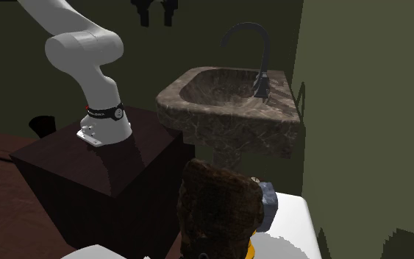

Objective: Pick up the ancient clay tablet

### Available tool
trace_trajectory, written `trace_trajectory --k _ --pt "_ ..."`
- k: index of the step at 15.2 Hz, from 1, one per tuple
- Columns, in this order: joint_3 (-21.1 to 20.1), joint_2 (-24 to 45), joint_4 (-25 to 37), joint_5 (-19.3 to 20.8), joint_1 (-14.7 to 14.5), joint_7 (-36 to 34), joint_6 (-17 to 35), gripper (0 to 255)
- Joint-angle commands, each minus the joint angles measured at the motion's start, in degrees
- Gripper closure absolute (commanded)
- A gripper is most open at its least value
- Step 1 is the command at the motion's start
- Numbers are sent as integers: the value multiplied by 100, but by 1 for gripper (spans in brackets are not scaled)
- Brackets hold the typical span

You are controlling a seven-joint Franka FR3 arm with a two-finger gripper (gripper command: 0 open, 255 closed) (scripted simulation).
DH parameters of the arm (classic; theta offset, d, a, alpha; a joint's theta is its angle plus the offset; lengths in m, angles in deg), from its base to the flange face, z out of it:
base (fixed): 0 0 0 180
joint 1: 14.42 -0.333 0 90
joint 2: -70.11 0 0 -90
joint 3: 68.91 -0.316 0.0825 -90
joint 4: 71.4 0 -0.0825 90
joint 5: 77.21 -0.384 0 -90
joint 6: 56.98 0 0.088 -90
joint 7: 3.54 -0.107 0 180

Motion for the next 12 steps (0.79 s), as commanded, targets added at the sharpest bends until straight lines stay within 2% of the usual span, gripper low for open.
trace_trajectory --k 1,12 --pt "0 0 0 0 0 0 0 0" --pt "444 1650 70 949 537 289 1683 0"
